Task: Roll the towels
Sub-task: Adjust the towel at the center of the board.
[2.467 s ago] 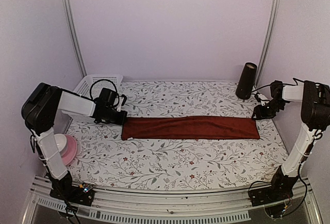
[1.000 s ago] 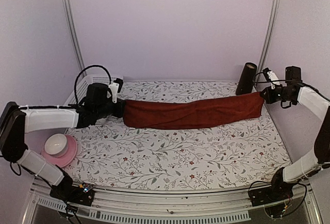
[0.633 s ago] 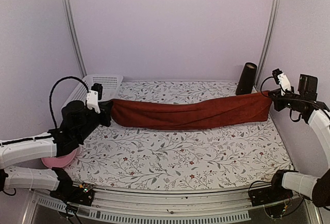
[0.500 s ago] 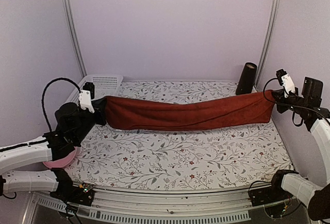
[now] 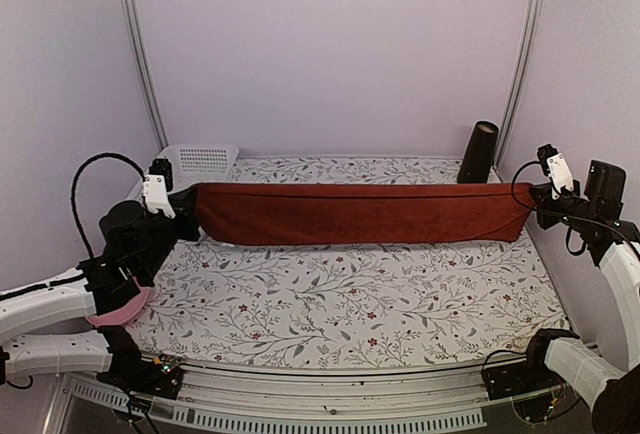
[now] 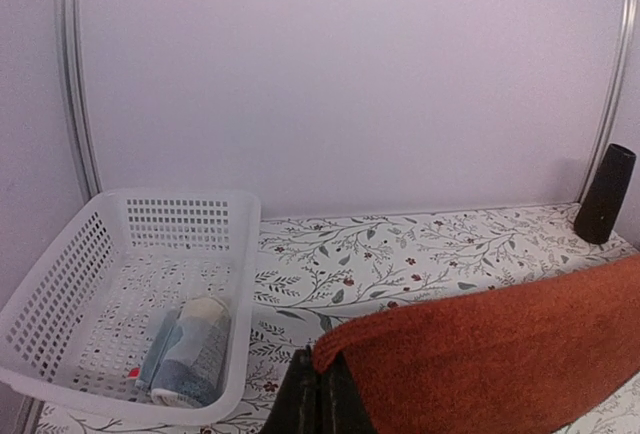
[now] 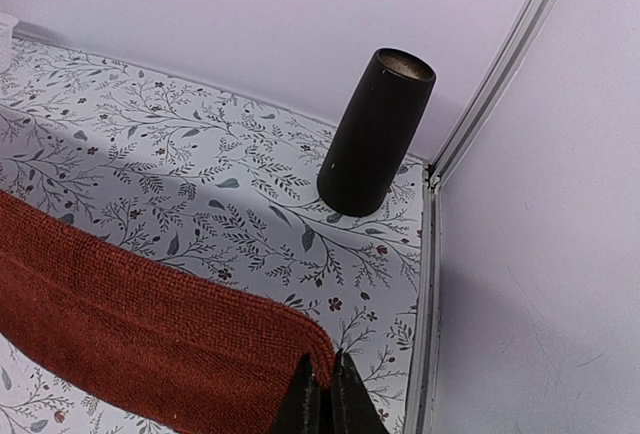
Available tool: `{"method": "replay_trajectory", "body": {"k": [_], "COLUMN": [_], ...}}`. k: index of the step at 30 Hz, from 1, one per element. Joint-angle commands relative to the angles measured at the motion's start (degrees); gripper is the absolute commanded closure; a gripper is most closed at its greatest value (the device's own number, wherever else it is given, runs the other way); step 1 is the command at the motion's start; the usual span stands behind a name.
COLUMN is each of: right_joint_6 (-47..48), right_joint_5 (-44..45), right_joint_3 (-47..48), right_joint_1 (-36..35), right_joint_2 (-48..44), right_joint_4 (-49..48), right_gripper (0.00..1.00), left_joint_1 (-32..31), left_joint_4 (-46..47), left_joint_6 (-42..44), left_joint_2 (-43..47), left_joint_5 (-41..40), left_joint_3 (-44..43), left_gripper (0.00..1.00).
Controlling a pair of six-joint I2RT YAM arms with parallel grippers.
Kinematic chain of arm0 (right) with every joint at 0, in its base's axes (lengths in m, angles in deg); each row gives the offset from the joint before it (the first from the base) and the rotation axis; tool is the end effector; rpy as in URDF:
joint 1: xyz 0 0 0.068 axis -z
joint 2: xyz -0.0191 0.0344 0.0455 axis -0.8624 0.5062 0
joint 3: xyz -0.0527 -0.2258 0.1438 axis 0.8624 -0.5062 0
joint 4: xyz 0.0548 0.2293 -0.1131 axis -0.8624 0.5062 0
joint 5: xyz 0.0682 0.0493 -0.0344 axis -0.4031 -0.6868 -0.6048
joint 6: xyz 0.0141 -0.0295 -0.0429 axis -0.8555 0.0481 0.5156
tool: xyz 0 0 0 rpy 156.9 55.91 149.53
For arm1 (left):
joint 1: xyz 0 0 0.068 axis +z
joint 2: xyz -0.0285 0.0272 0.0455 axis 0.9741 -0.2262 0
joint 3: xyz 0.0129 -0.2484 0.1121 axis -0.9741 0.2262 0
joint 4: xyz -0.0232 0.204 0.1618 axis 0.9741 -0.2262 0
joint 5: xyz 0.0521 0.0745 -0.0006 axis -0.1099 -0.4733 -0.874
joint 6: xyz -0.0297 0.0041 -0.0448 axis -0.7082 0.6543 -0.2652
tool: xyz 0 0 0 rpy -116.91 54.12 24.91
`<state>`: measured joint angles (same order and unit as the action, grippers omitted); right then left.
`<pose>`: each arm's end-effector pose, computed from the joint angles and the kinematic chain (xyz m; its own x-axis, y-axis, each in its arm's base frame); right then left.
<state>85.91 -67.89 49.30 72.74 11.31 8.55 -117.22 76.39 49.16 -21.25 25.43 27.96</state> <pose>0.1753 -0.0295 0.3049 -0.3191 -0.3521 -0.8799 -0.2261 0.9299 -0.2901 0.1578 -0.1093 0.2604 -0.0479 -0.1273 -0.9907 0.1478 0.9800 -0.1331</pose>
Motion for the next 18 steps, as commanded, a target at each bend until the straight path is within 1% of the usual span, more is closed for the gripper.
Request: {"method": "replay_trajectory", "body": {"k": [1,7,10,12,15,16,18], "right_joint_6": [-0.48,1.54,2.46,2.62,2.6,2.62,2.78], "right_joint_5": [4.32,8.07,9.1,9.69,11.76,11.9,12.33], "right_joint_3": [0.7,3.37,4.3,4.49,4.5,4.61,5.32], "right_joint_1": [0.96,0.93,0.98,0.96,0.94,0.93,0.97], "right_joint_2": [-2.94,-7.65,-8.22,-6.93,-0.68,2.29,8.95], "right_joint_4": [-0.67,6.58,10.35,11.32,10.55,10.18,8.94], "right_gripper": [0.98,0.98,0.98,0.98,0.98,0.98,0.98], "left_joint_1": [-1.46,-8.7,-12.69,-14.04,-14.01,-13.54,-10.35], "left_joint_4": [-4.06,-13.52,-18.29,-20.1,-21.3,-21.62,-22.45], "left_joint_6": [-1.08,-6.16,-9.34,-10.55,-9.84,-9.19,-8.0], "left_joint_2": [2.01,6.89,6.04,3.3,-4.59,-8.12,-16.2], "left_joint_5": [-2.15,-7.1,-10.51,-11.93,-12.94,-13.36,-9.63], "left_joint_3": [-1.07,-1.91,-2.71,-3.75,-7.32,-8.96,-12.91], "left_gripper": [1.0,1.0,1.0,1.0,1.0,1.0,1.0]}}
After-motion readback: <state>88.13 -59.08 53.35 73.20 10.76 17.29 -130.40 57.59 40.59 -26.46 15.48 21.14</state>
